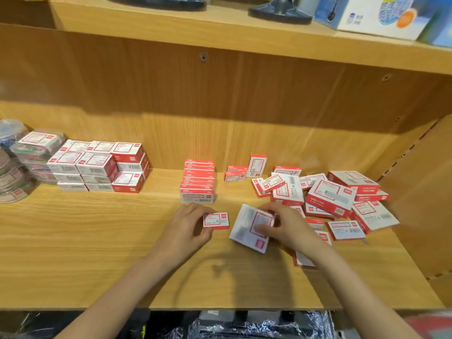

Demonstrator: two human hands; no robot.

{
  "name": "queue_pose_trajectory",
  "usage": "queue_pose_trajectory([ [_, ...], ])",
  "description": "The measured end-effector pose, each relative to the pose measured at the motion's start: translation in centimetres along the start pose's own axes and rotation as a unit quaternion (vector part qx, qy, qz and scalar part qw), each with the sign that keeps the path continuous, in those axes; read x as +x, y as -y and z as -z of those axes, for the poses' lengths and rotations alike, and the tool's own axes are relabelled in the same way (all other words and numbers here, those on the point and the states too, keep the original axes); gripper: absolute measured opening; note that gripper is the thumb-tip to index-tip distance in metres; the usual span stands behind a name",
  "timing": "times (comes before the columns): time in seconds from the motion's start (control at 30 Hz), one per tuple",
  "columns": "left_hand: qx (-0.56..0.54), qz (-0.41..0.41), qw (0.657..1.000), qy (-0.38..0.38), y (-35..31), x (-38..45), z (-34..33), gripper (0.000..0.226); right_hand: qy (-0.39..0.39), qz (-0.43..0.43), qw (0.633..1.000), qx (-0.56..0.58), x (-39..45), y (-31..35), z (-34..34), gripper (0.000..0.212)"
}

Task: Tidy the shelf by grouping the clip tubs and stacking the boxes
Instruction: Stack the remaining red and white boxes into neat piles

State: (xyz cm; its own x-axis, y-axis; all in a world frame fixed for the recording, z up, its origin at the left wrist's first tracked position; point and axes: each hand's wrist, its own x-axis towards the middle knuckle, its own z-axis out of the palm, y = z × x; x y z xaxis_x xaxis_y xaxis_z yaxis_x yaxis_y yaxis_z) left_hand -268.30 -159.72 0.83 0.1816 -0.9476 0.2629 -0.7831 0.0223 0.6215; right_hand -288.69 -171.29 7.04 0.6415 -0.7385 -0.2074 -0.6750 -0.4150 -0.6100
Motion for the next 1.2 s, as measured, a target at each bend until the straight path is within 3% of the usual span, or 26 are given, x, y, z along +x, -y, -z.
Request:
queue_pose_trajectory([
  [0.13,-0.001,0.003,1.0,-0.005,-0.2,0.4,-0.3,0.043,-0.045,0.045,0.986,-0.151,0.7,0.3,0.0,0.029],
  [0.23,0.001,0.011,1.0,-0.007,-0.1,0.5,-0.3,0.042,-0.128,0.068,0.98,-0.134,2.2,0.3,1.6,0.025],
  [0.3,0.002,0.019,1.0,-0.004,-0.2,0.6,-0.1,0.036,-0.161,0.084,0.968,-0.174,4.0,0.1,2.5,0.034],
  [0.4,0.005,0.016,1.0,0.0,-0.3,0.6,-0.1,0.031,-0.098,0.062,0.957,-0.266,6.2,-0.5,3.0,0.045],
  [0.47,0.009,0.018,1.0,0.002,-0.2,0.6,0.0,0.032,-0.1,0.067,0.958,-0.26,7.0,-0.6,3.1,0.036],
  [0.6,-0.008,0.036,0.999,-0.018,0.0,0.3,0.0,0.028,-0.187,0.023,0.972,-0.139,7.5,0.5,2.7,0.028],
  [0.73,-0.009,0.04,0.999,-0.013,0.1,0.6,0.1,0.028,-0.139,0.008,0.96,-0.241,8.3,0.9,0.7,0.036],
  [0.83,-0.014,0.036,0.999,-0.008,0.3,0.7,0.3,0.029,-0.147,0.052,0.952,-0.262,8.4,0.7,0.1,0.031],
  [1.0,-0.011,0.024,1.0,-0.002,0.4,0.4,0.3,0.034,-0.021,0.101,0.993,-0.059,7.4,0.4,0.1,0.027],
  [1.07,-0.008,0.028,1.0,-0.007,0.5,0.2,0.1,0.039,-0.024,0.077,0.997,0.018,7.1,0.5,0.9,0.029],
  [1.2,-0.008,0.039,0.999,-0.004,0.5,0.4,0.2,0.042,0.034,0.046,0.988,-0.147,7.2,1.2,1.8,0.019],
])
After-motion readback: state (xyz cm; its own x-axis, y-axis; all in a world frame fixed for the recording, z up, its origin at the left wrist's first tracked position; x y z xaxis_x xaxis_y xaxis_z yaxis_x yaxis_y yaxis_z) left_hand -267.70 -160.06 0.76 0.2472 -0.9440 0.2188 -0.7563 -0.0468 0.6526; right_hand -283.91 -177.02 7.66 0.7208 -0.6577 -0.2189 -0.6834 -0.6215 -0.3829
